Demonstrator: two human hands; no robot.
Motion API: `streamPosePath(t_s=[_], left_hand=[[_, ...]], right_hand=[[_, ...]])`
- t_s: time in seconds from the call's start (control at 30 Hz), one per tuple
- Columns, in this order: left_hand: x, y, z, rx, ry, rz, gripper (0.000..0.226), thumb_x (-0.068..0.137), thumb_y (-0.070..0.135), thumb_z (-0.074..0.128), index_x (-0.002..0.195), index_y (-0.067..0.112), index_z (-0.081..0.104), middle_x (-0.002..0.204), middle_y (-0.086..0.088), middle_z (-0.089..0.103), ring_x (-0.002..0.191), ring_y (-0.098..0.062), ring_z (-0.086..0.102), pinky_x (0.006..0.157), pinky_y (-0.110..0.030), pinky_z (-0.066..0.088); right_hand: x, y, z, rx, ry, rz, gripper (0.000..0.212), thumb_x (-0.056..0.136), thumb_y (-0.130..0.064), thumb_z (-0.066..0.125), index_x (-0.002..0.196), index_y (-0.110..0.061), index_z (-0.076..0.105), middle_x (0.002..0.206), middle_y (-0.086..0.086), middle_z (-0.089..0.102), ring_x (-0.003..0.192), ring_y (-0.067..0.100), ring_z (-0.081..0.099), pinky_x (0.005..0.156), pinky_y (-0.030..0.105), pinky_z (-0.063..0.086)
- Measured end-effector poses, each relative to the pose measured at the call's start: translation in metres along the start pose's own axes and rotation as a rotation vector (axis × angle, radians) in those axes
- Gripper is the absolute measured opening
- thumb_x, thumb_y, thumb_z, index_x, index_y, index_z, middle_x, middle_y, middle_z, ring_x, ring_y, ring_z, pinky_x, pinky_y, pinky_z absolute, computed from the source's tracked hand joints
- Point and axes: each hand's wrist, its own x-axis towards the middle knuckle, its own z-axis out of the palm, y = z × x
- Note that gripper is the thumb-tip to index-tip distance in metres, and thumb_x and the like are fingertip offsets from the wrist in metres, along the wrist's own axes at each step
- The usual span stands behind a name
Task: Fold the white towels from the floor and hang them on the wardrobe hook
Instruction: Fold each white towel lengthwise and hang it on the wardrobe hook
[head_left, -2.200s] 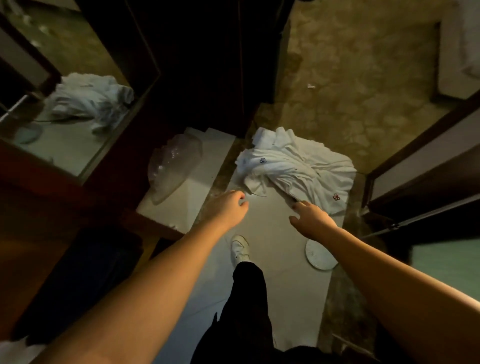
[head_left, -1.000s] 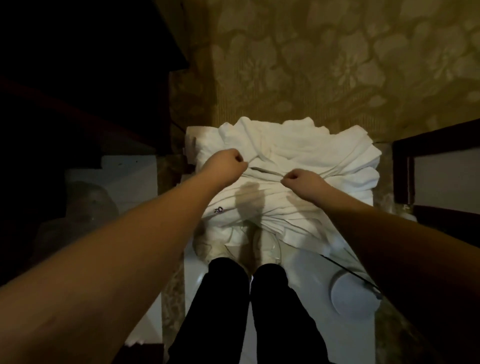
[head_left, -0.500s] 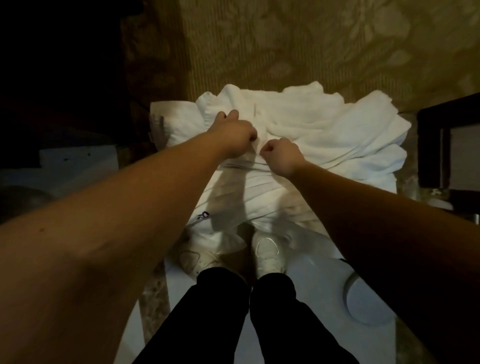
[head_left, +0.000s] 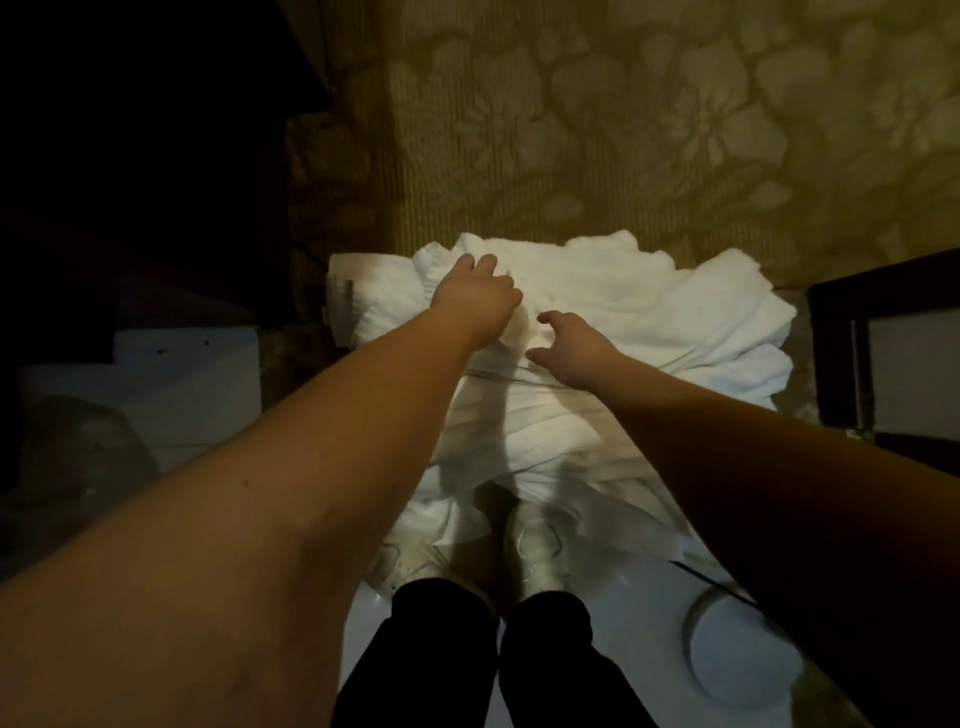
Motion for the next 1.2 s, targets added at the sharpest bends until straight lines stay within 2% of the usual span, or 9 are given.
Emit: streamPosePath(t_s=[0.1,0.23,0.43,0.53,0.63,0.8,0.9,1.07,1.2], left_hand=[[0.011,-0.005,0.024,0.027,0.025,-0.011,0.034,0.095,0.031,0.063,0.127,0.021,0.067,0.134,-0.005,0.061,0.130,-0.030,0.041,0.112,-0.046,0.028],[0.003,-0.010,0.032,-0.321,0.083,-0.036,0.026,0.099,0.035,0.051,0.112,0.020,0.068,0.119,-0.010,0.060,0.110,-0.029,0.043,0.097,-0.044,0.032],[-0.047,-0.025,-0.029,-0.789,0.057,-0.150,0.017,0.100,0.031,0.051,0.110,0.019,0.057,0.099,-0.002,0.054,0.090,-0.022,0.050,0.076,-0.032,0.035],[-0.087,-0.044,-0.081,-0.939,0.065,-0.192,0.005,0.097,0.029,0.058,0.094,0.025,0.055,0.084,0.004,0.056,0.075,-0.015,0.052,0.060,-0.030,0.035],[-0.134,-0.060,-0.134,-1.063,0.064,-0.192,0.015,0.089,0.031,0.069,0.081,0.032,0.056,0.081,0.008,0.058,0.073,-0.009,0.052,0.060,-0.028,0.039],[-0.222,-0.063,-0.205,-0.945,-0.171,-0.182,0.019,0.083,0.041,0.080,0.086,0.034,0.063,0.086,0.012,0.061,0.081,-0.009,0.056,0.070,-0.029,0.041],[-0.278,-0.058,-0.231,-0.843,-0.217,-0.246,0.018,0.084,0.044,0.078,0.088,0.029,0.069,0.088,0.004,0.065,0.081,-0.013,0.059,0.065,-0.029,0.046],[-0.380,-0.041,-0.281,-0.975,0.195,-0.424,0.015,0.089,0.042,0.072,0.078,0.034,0.065,0.075,0.009,0.060,0.073,-0.008,0.057,0.056,-0.026,0.038],[-0.459,-0.016,-0.323,-1.410,0.547,-0.510,0.011,0.087,0.036,0.074,0.076,0.036,0.073,0.072,0.009,0.068,0.071,-0.004,0.062,0.062,-0.029,0.050]], right_hand=[[0.017,0.023,0.028,-0.013,-0.034,0.053,0.066,0.092,-0.041,0.071,0.147,-0.013,0.049,0.151,0.009,0.046,0.134,0.028,0.047,0.109,0.035,0.037],[0.022,0.032,0.034,-0.008,0.074,0.059,0.031,0.098,-0.036,0.062,0.120,-0.017,0.071,0.119,0.007,0.067,0.100,0.026,0.061,0.090,0.034,0.050],[-0.032,0.010,-0.030,0.130,0.096,-0.026,0.017,0.108,-0.032,0.044,0.106,-0.020,0.055,0.101,0.004,0.059,0.097,0.027,0.056,0.090,0.038,0.042],[-0.080,-0.009,-0.077,0.183,0.127,-0.127,0.022,0.107,-0.032,0.046,0.112,-0.014,0.058,0.100,0.002,0.058,0.093,0.020,0.052,0.077,0.028,0.033],[-0.126,-0.032,-0.127,0.207,0.159,-0.191,0.019,0.106,-0.035,0.048,0.106,-0.019,0.057,0.089,-0.005,0.058,0.080,0.012,0.052,0.067,0.028,0.031],[-0.201,-0.062,-0.184,0.176,0.178,-0.276,0.015,0.103,-0.039,0.053,0.098,-0.025,0.055,0.078,-0.017,0.051,0.072,-0.001,0.047,0.057,0.017,0.031],[-0.243,-0.080,-0.207,0.198,0.176,-0.314,0.015,0.103,-0.039,0.053,0.097,-0.025,0.055,0.076,-0.013,0.051,0.069,0.000,0.046,0.057,0.024,0.032],[-0.321,-0.111,-0.234,0.219,0.212,-0.377,0.015,0.104,-0.036,0.052,0.097,-0.023,0.055,0.075,-0.011,0.052,0.067,0.002,0.047,0.056,0.022,0.034],[-0.386,-0.141,-0.246,0.257,0.224,-0.459,0.016,0.103,-0.036,0.054,0.091,-0.025,0.057,0.077,-0.011,0.055,0.069,0.001,0.048,0.058,0.020,0.036]])
